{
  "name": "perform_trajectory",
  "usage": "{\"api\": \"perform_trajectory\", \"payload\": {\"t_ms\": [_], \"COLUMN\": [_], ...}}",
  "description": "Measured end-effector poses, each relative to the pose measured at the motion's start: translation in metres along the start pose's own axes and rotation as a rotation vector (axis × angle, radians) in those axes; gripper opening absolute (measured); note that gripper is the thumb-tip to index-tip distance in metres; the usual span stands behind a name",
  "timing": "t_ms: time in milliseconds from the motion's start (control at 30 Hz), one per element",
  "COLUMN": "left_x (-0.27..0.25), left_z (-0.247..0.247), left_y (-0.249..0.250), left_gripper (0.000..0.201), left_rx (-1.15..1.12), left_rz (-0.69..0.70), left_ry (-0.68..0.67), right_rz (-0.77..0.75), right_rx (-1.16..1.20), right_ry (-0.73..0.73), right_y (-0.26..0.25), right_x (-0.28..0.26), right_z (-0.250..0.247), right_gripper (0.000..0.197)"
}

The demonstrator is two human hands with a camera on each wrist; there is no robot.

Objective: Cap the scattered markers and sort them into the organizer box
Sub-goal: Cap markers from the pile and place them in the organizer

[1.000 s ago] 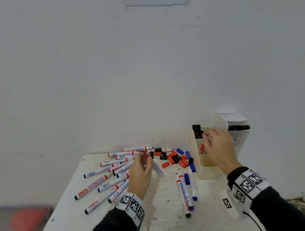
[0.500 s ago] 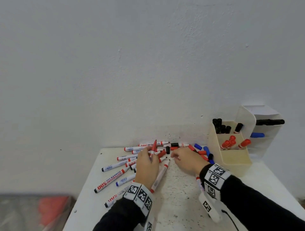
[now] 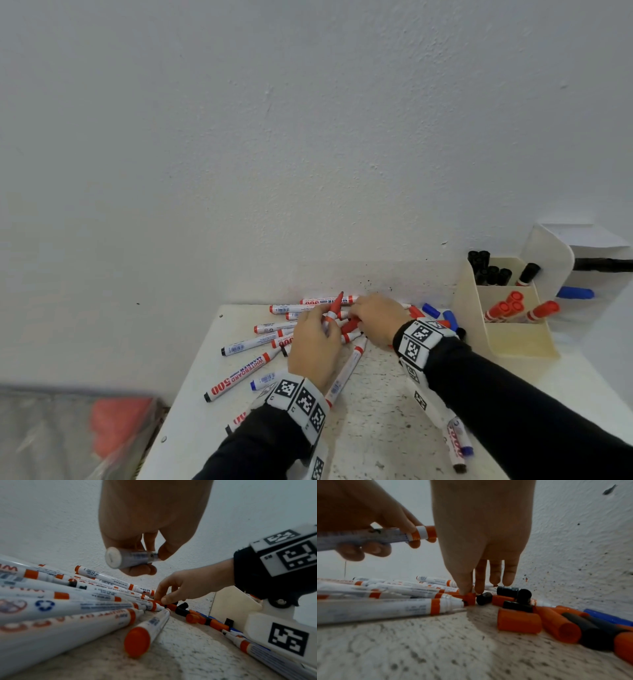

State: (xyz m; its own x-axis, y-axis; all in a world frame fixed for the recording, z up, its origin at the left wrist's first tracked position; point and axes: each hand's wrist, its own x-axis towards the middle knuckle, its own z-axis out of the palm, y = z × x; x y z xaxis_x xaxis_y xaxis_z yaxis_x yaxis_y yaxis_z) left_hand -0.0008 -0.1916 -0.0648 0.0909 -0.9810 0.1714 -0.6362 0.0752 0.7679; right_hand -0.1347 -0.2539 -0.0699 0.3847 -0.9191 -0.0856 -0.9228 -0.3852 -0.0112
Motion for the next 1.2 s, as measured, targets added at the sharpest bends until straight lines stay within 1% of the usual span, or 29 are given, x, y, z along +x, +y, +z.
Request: {"api": "perform_trajectory", "payload": {"t_ms": [100,200,300,367,433,467,567,667,733,800,867,933,967,1033,1133,1200], "left_x": [-0.002,-0.001,-0.002,-0.003,-0.004,-0.004,-0.005,-0.006,-0.006,-0.008,-0.012,-0.016,-0.018,-0.021,-0.025,-0.028], "left_z": [0.002,0.005,0.007,0.009,0.01,0.01,0.012,0.013,0.014,0.015,0.016,0.016,0.016,0.015,0.014,0.013], "left_y": [0.0,-0.002,-0.003,-0.002,-0.003,-0.002,-0.001,-0.002,-0.002,-0.003,-0.004,-0.003,-0.002,-0.001,0.002,0.003], "left_gripper": [0.036,0.036,0.034,0.034,0.034,0.034,0.033,0.031,0.028,0.028,0.03,0.03,0.03,0.03,0.03,0.031], "left_rx": [-0.001,-0.007,-0.008,-0.001,0.0,-0.002,-0.011,-0.015,-0.015,0.003,0.024,0.028,0.026,0.021,0.02,0.026], "left_rz": [-0.005,-0.018,-0.006,-0.011,-0.014,-0.014,0.007,0.03,0.038,0.053,0.082,0.111,0.124,0.139,0.139,0.135], "left_ry": [0.003,-0.007,-0.017,-0.015,-0.012,-0.016,-0.017,-0.001,-0.004,-0.022,-0.039,-0.043,-0.044,-0.053,-0.08,-0.099], "right_rz": [0.029,0.023,0.011,0.01,0.016,0.023,0.057,0.114,0.15,0.214,0.295,0.319,0.315,0.3,0.308,0.306], "right_rx": [0.019,0.081,0.122,0.148,0.17,0.181,0.242,0.449,0.598,0.723,0.898,1.046,1.082,1.136,1.214,1.217], "right_ry": [0.03,0.067,0.086,0.072,0.028,0.021,0.07,0.184,0.294,0.411,0.478,0.481,0.474,0.466,0.436,0.429], "right_y": [-0.003,-0.004,-0.001,0.0,0.001,0.001,0.002,0.005,0.008,0.01,0.012,0.01,0.01,0.011,0.015,0.018], "right_x": [-0.004,-0.01,-0.016,-0.018,-0.018,-0.018,-0.018,-0.024,-0.03,-0.035,-0.039,-0.045,-0.049,-0.057,-0.067,-0.071], "right_z": [0.001,-0.003,-0.004,-0.002,0.003,0.004,0.005,-0.003,-0.01,-0.013,-0.013,-0.014,-0.015,-0.013,-0.008,-0.005], "right_gripper": [0.022,0.008,0.009,0.004,0.021,0.024,0.025,0.04,0.043,0.036,0.025,0.018,0.017,0.018,0.014,0.013]}}
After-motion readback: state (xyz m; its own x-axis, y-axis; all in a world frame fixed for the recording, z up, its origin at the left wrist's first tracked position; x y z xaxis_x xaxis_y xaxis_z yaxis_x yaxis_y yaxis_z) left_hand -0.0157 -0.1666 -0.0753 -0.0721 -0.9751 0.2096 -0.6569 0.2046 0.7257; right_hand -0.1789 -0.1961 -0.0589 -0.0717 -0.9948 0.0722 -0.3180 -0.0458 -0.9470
